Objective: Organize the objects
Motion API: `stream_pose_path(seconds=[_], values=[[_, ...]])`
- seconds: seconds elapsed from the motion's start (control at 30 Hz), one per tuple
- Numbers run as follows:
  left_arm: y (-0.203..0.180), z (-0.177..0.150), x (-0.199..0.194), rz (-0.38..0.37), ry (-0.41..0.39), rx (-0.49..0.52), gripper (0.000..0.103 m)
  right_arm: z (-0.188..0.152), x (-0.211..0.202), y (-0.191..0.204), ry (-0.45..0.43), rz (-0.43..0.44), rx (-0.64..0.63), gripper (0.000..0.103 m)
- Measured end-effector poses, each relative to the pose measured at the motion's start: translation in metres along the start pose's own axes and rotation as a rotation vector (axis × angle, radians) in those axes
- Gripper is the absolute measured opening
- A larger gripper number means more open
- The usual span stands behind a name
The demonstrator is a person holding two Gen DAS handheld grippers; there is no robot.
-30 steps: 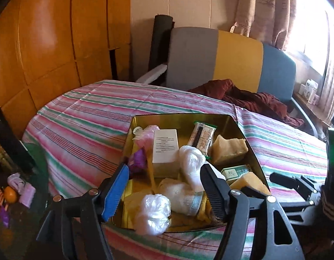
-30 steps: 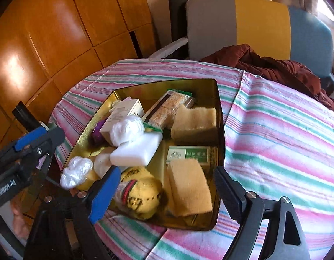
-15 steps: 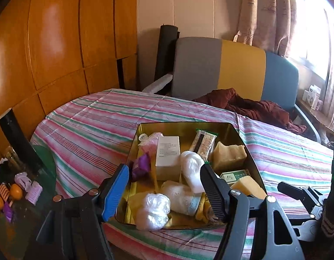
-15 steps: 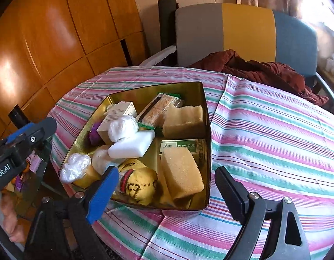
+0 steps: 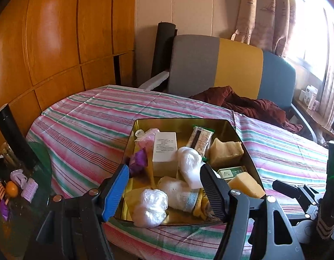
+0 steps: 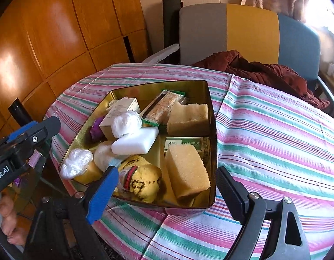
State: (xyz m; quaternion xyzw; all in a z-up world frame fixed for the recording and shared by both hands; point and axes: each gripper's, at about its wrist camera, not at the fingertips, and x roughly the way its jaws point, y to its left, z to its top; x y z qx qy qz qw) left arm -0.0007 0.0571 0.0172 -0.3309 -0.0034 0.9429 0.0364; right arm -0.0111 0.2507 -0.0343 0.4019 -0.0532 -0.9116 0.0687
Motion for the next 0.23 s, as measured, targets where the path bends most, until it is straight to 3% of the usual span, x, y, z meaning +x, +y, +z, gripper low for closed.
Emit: stream_pose_path(seconds=[0.23], values=[[0.0012, 0.0003, 0.0009, -0.010, -0.008, 0.001, 0.066, 0.0005, -0.0014, -0.0015, -0.010, -0.004, 0.004, 0.091]])
